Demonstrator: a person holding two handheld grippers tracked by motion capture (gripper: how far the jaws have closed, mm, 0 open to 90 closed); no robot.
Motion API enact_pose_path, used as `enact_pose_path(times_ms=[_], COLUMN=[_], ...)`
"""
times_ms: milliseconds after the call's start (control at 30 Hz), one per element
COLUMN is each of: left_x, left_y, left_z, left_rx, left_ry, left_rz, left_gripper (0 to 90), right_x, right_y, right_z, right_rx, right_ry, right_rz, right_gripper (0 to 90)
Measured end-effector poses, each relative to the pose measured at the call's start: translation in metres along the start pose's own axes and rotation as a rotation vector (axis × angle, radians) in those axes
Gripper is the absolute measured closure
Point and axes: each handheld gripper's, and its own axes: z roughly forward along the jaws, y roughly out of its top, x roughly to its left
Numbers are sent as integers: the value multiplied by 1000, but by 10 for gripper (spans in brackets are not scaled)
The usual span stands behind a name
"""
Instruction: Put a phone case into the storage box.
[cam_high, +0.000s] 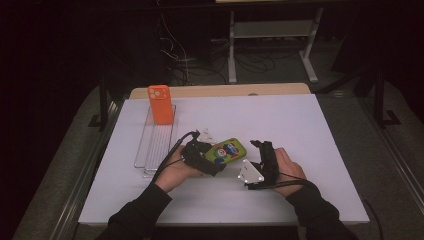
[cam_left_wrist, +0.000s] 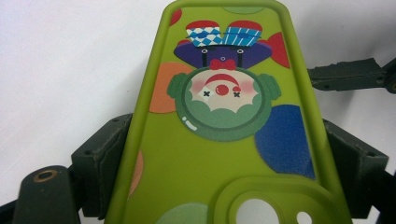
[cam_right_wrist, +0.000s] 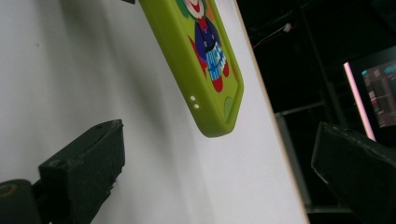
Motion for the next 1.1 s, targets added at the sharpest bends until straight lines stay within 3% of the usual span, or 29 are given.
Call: enact_pose_path(times_ms=[100,267,467,533,900,933,1100], left_x=[-2,0,0,0,-2,-2,-3], left_y=[0,1,1,0,1,1,1], left_z=[1,-2,-1,-1,0,-1,-1], left_rx=[-17,4,-2,-3,-12,-11,-11], left_ry=[-3,-9,-14,-17,-38,-40,-52], left_rz=[-24,3,-5,-2,-2,0,4], left_gripper=[145,145,145,145,145,145,145], right_x=[3,9,14,16,25,24,29], right_y=[2,4,7,8,11,10,12], right_z=[0,-1,-1,0,2,3,4], right_rx=[-13,-10,-18,-19,-22,-36,-32], right_ry=[-20,-54,-111,-121,-153,-168,-176], right_rz=[-25,-52,-135,-141,-194,-246,-275], right_gripper=[39,82,181,205,368,392,498])
